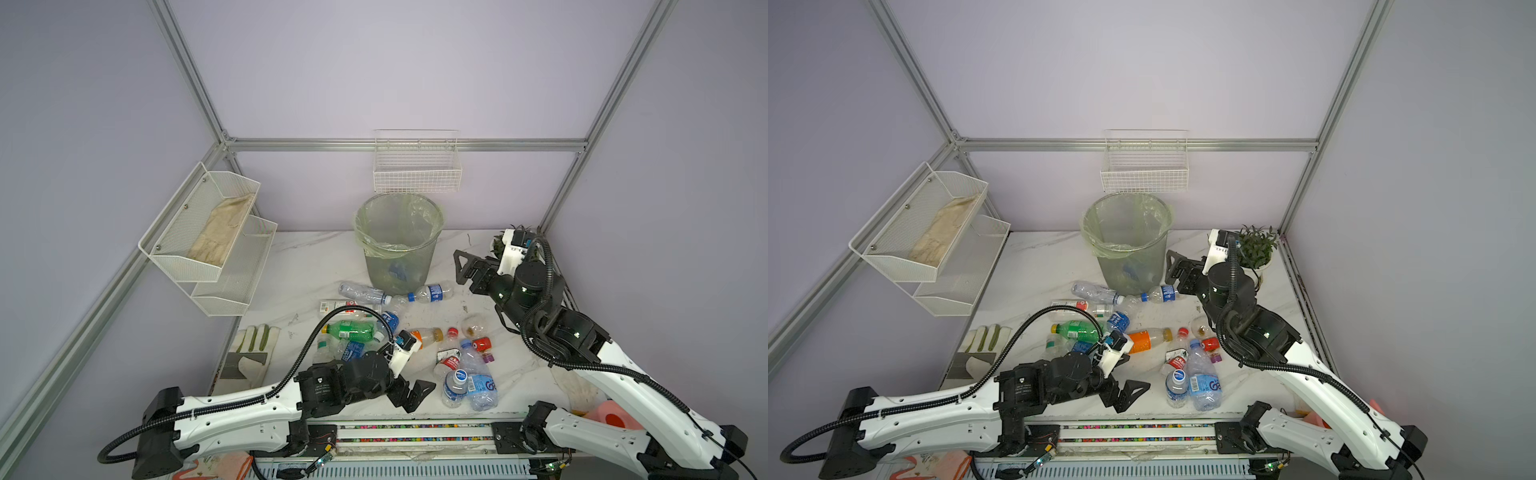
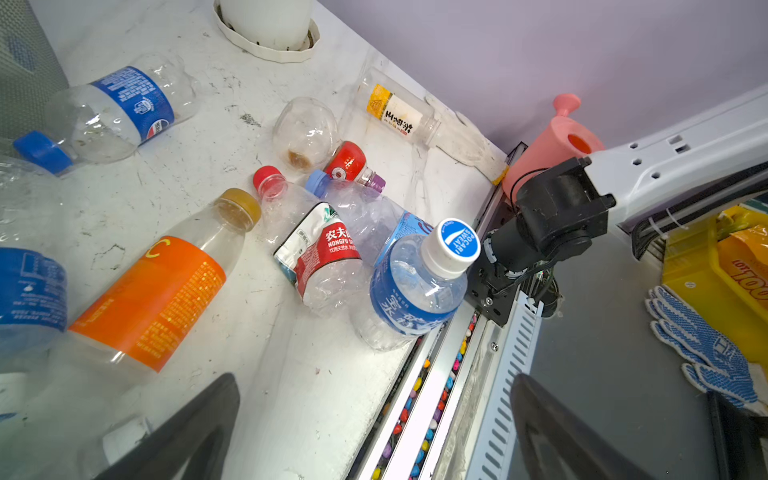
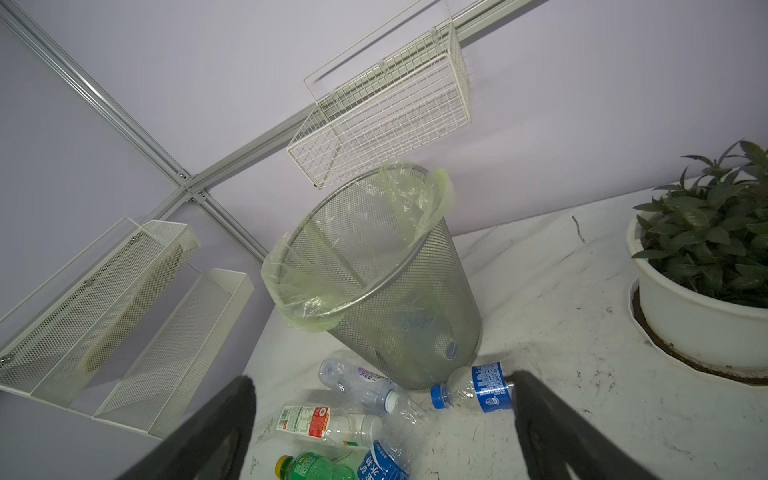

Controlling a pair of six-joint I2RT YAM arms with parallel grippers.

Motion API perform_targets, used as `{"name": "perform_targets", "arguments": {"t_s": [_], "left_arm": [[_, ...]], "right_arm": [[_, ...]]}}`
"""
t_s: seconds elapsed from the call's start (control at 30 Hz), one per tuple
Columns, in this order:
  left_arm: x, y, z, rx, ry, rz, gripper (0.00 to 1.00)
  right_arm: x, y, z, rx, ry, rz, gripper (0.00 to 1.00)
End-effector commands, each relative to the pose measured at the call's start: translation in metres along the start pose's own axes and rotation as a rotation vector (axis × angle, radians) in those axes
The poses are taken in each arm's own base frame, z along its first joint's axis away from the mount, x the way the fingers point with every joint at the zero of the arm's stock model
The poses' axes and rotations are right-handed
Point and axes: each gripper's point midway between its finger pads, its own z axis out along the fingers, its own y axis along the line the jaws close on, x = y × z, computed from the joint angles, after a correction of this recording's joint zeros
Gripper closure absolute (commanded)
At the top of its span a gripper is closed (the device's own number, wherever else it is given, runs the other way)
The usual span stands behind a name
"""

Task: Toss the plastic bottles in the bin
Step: 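Move the left gripper toward the blue-capped bottle while the right gripper withdraws, then lower the left gripper onto the blue-capped Pocari Sweat bottle and grasp it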

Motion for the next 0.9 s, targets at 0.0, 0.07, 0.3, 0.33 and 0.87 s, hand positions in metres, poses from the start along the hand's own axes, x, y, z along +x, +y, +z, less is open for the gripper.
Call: {"name": "perform_targets", "arguments": {"t_s": [0.0,0.07,0.3,0.33,0.87], "left_arm": [[-0.045,-0.027,-0.003,0.036,-0.153,0.047,0.0],[-0.046,-0.033,0.004,0.031,-0.159,0.065,0.0],[-0.044,-0.047,0.03,0.061,-0.164,0.06,0.0],[-0.044,-0.049,0.034,0.065,-0.168,0.058,0.0],[-0.034,-0.06,0.08,0.072,-0.134,0.053,0.0]], "right_arm": [[-0.001,-0.01,-0.006,0.035,-0.007,-0.014,0.03],[-0.001,-0.01,-0.005,0.036,-0.005,-0.016,0.03],[0.0,-0.011,-0.007,0.035,-0.001,-0.017,0.03],[0.0,-0.012,-0.007,0.036,-0.001,-0.015,0.03],[0.01,-0.023,-0.013,0.049,0.01,-0.009,0.03]]}}
